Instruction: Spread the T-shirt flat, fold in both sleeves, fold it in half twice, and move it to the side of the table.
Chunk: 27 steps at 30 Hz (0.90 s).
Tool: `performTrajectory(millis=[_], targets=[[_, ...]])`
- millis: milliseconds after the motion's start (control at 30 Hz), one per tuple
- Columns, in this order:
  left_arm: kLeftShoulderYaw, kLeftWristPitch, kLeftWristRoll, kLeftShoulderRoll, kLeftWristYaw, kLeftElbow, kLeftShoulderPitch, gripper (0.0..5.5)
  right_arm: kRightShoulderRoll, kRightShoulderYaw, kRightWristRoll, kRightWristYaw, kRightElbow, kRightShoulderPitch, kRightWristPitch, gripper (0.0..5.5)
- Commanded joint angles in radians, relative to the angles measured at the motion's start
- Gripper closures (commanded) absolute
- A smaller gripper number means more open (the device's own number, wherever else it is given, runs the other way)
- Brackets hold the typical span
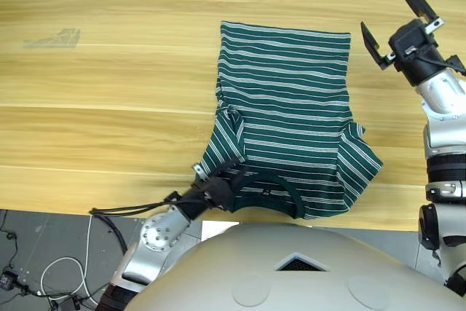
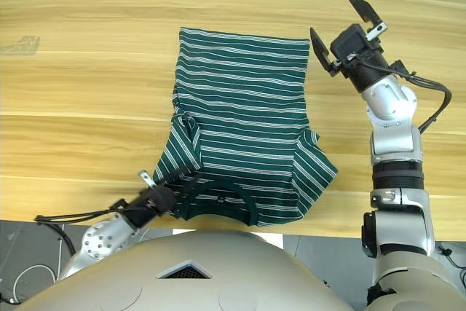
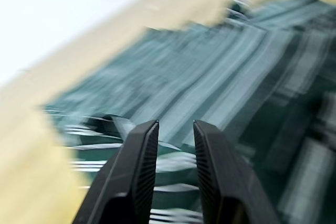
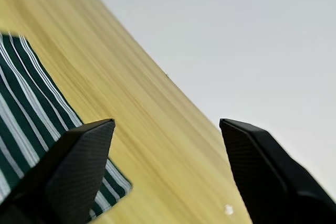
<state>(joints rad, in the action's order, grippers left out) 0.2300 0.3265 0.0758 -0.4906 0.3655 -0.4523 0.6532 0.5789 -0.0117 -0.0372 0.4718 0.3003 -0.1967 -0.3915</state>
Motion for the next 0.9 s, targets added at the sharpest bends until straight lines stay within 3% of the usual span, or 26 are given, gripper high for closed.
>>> performTrajectory(millis=[33,200,333,700,900], targets=[[-0.082,-0.056,-0.228,0.023,-0.002,-0.170,0.014,4.28,0.000,-0.101,-0.456,0.304,-0.203,0.235,0.207,1.80],[-0.303,-0.154,-0.665,0.034,-0.082,-0.307,0.033,4.28,0.116,-0.241,-0.763,0.601,-0.279,0.472,0.493,1.80],[-0.478,-0.240,-0.740,0.030,-0.148,-0.272,0.014,4.28,0.208,-0.280,-0.723,0.736,-0.173,0.578,0.586,1.80],[-0.489,-0.295,-0.699,0.094,-0.093,-0.305,0.044,4.28,0.218,-0.217,-0.541,0.804,-0.133,0.597,0.594,1.80],[-0.490,-0.314,-0.693,0.121,-0.077,-0.302,0.038,4.24,0.224,-0.212,-0.499,0.817,-0.122,0.621,0.596,2.84]])
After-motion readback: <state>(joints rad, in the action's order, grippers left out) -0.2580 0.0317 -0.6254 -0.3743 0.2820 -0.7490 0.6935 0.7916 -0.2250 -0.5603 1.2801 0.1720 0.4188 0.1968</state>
